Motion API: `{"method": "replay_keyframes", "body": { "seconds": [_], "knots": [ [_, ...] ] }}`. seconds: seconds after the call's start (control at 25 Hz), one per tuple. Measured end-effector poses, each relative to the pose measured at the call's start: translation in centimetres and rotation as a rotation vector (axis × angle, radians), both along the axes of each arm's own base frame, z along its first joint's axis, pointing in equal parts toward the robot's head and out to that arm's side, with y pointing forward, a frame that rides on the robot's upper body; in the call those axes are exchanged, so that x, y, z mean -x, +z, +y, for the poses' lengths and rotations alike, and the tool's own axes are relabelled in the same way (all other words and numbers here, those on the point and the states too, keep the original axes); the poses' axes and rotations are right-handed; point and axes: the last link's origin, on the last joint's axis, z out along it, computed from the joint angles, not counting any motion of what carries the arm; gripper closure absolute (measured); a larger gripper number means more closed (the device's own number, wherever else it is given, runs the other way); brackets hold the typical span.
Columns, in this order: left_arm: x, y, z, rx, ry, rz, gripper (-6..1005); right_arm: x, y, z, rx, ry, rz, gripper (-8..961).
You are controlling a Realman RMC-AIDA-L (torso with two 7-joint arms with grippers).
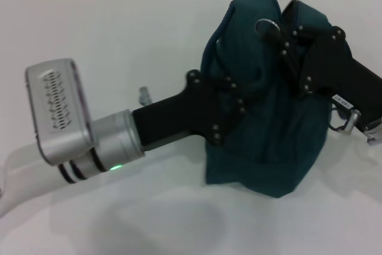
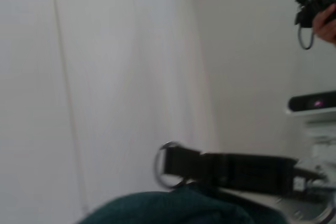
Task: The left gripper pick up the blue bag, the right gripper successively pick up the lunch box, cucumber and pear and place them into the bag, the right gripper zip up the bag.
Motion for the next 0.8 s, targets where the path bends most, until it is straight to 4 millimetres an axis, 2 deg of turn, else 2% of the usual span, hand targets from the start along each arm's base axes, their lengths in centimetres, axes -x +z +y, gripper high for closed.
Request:
{"method": "replay_keyframes", "body": {
  "seconds": [0.36,0.8],
  "knots": [
    [2.7,1.3,0.0,-0.139,0.105,0.005,928,-1.7,0.9,0.0,0.037,-0.082,0.03,928],
    [3.4,1.2,-0.3,-0.151,0.117,0.036,930,-2.9,1.7,0.0,0.05,-0.137,0.046,925]
  ]
}}
